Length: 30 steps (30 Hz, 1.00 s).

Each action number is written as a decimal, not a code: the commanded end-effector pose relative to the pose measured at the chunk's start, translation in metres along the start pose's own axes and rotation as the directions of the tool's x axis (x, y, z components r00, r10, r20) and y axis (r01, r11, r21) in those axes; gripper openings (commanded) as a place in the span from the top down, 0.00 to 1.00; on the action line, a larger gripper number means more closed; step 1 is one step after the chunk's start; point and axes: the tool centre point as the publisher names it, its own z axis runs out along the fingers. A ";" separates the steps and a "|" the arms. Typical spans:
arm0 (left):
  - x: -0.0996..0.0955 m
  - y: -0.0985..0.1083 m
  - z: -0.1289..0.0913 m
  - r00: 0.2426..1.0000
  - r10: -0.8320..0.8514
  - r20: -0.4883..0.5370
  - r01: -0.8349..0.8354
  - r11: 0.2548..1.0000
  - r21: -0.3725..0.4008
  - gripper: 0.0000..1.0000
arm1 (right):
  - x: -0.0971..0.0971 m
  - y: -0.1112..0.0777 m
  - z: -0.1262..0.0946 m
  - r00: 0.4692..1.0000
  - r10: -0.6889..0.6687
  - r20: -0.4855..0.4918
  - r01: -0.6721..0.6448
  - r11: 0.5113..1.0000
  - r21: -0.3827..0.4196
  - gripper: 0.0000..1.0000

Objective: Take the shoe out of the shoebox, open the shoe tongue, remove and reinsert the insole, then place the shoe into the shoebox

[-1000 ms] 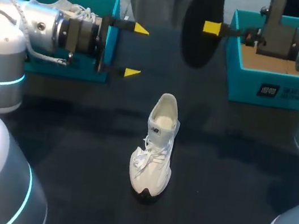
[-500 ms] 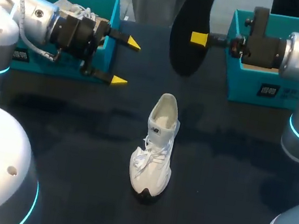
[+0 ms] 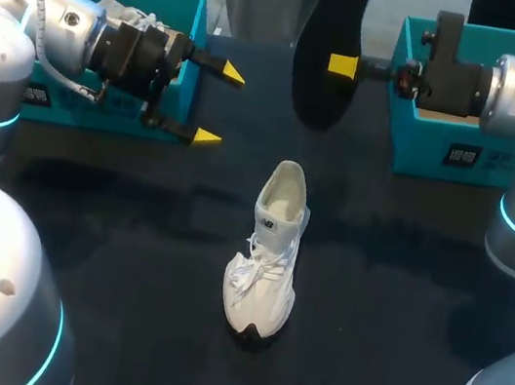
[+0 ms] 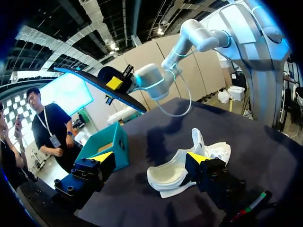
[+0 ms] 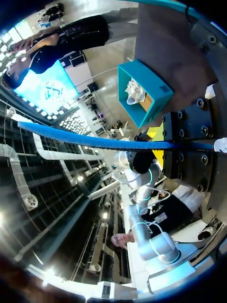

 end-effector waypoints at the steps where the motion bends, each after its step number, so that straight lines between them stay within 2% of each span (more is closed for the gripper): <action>1: 0.001 -0.001 -0.001 1.000 0.000 -0.002 0.000 1.000 -0.002 0.00 | -0.001 0.000 0.003 1.000 -0.001 0.001 0.001 1.000 -0.001 1.00; 8: 0.001 -0.001 -0.001 1.000 0.000 -0.002 0.000 1.000 -0.002 0.00 | -0.001 0.000 0.003 1.000 -0.001 0.001 0.001 1.000 -0.001 1.00; 10: 0.004 -0.001 -0.002 0.999 -0.024 -0.041 0.024 1.000 -0.016 0.00 | -0.001 0.000 0.003 1.000 -0.001 0.001 0.001 1.000 -0.001 1.00; 14: 0.015 0.001 -0.002 0.991 -0.071 -0.109 0.061 0.993 -0.099 0.00 | -0.006 -0.002 0.003 0.999 -0.051 -0.010 0.050 0.998 -0.025 1.00; 16: 0.023 0.003 -0.001 0.987 -0.095 -0.126 0.079 0.989 -0.128 0.00 | -0.008 -0.003 0.005 0.996 -0.089 0.002 0.089 0.996 0.005 1.00; 18: 0.029 0.008 0.002 0.981 -0.119 -0.151 0.095 0.983 -0.158 0.00 | -0.011 -0.005 0.007 0.993 -0.117 -0.004 0.117 0.993 0.018 1.00; 30: 0.054 0.049 0.015 0.973 -0.202 -0.113 0.172 0.958 -0.231 0.00 | -0.023 -0.021 0.021 0.983 -0.184 -0.023 0.185 0.980 0.071 1.00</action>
